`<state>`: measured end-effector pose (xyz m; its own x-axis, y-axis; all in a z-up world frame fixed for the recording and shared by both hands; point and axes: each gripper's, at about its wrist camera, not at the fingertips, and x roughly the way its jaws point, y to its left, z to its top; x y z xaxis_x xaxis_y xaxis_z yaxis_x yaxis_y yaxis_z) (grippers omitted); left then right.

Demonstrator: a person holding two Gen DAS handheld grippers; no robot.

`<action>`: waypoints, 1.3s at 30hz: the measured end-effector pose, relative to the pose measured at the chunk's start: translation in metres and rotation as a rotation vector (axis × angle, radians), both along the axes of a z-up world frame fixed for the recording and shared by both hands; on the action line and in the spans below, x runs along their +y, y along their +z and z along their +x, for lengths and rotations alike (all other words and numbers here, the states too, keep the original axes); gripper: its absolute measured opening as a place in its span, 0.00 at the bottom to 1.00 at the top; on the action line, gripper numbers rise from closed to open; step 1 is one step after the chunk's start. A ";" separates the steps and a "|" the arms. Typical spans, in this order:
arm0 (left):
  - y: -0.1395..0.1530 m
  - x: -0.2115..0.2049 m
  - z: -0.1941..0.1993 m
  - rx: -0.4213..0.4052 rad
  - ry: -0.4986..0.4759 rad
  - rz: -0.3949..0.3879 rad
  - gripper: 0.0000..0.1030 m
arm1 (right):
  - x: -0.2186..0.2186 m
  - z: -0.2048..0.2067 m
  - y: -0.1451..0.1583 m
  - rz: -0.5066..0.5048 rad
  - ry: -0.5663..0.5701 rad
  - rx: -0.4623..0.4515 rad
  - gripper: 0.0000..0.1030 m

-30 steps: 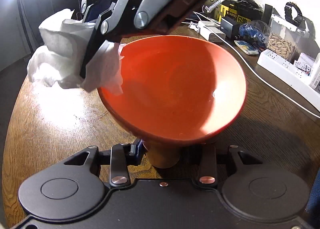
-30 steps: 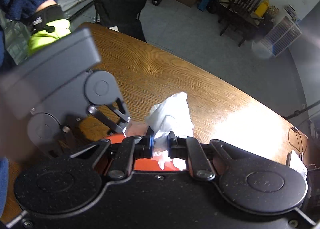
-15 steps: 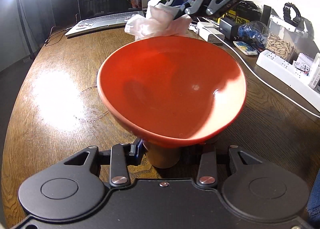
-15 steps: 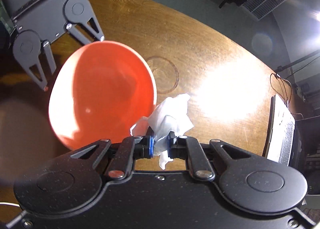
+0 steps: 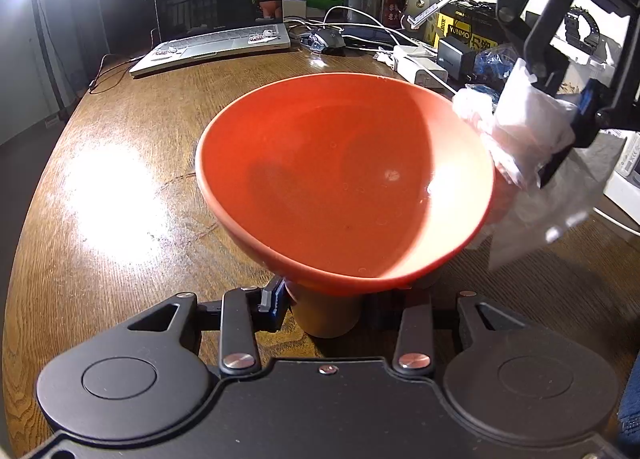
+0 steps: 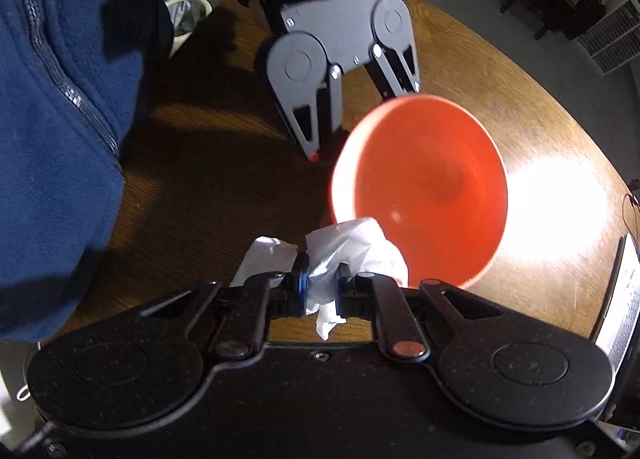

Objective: Clean bowl
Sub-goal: 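Wipe the bag over the bowl rim with the right tool, then wipe the bag inside the bowl again with the right tool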

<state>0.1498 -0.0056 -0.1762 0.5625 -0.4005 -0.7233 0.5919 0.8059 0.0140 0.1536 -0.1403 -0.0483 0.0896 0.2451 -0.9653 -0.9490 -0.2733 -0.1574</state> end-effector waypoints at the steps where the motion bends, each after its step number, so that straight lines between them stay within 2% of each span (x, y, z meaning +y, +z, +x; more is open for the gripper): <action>1: 0.000 0.000 0.000 -0.001 0.000 0.000 0.37 | 0.006 -0.004 0.002 0.017 0.008 0.005 0.13; 8: -0.001 0.000 0.000 -0.003 -0.001 -0.005 0.37 | 0.055 -0.002 0.004 0.114 0.055 0.009 0.13; 15: -0.002 0.000 0.001 -0.002 0.004 -0.009 0.37 | 0.091 0.034 0.005 0.178 0.023 -0.042 0.13; 19: -0.002 0.000 0.002 0.001 -0.005 -0.006 0.37 | 0.098 0.062 0.003 0.181 -0.028 -0.083 0.13; 27: -0.005 0.001 0.000 0.001 -0.004 -0.012 0.37 | 0.067 0.099 -0.005 0.067 -0.157 -0.143 0.13; 32: -0.001 0.000 0.001 0.001 -0.004 -0.009 0.37 | 0.037 0.090 -0.007 0.001 -0.196 -0.125 0.13; 39: -0.001 0.001 -0.001 0.003 0.001 -0.013 0.37 | 0.020 0.070 -0.009 -0.027 -0.196 -0.094 0.13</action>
<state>0.1490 -0.0048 -0.1773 0.5610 -0.4088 -0.7198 0.5908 0.8068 0.0022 0.2238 -0.1204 -0.0576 0.2230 0.1881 -0.9565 -0.9658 -0.0904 -0.2429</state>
